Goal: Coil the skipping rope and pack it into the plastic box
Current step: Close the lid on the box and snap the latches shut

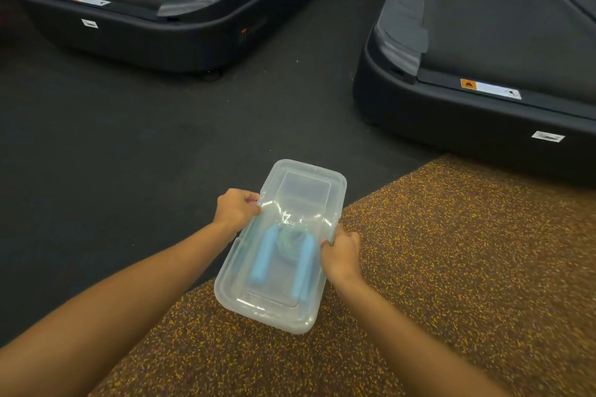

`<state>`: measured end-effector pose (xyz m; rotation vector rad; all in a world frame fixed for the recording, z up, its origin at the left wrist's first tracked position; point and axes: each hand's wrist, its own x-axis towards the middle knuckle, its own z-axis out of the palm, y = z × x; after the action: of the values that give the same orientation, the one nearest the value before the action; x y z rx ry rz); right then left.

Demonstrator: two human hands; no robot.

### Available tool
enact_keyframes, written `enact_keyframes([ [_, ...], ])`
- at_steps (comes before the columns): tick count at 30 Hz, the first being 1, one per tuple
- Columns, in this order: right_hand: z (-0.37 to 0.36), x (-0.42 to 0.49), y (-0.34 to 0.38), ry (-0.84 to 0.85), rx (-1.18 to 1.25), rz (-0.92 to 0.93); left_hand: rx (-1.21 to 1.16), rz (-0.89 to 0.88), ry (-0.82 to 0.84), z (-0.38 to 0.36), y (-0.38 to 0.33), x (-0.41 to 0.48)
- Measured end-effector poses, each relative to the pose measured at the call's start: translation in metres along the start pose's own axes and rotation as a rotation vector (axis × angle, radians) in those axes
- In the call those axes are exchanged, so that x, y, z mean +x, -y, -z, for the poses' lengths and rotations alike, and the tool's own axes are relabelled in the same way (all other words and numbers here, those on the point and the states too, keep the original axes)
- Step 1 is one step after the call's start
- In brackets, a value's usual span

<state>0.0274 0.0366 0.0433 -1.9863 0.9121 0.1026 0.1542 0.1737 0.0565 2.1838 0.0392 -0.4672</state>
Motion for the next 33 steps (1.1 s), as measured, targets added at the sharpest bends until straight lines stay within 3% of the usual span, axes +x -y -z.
enact_keyframes([
  [22, -0.006, 0.008, -0.007, -0.005, 0.008, -0.058, 0.243, -0.120, -0.015, -0.006, -0.001, 0.000],
  [33, -0.010, 0.014, -0.011, -0.005, 0.080, -0.062, 0.196, -0.110, 0.007, -0.009, 0.005, 0.001],
])
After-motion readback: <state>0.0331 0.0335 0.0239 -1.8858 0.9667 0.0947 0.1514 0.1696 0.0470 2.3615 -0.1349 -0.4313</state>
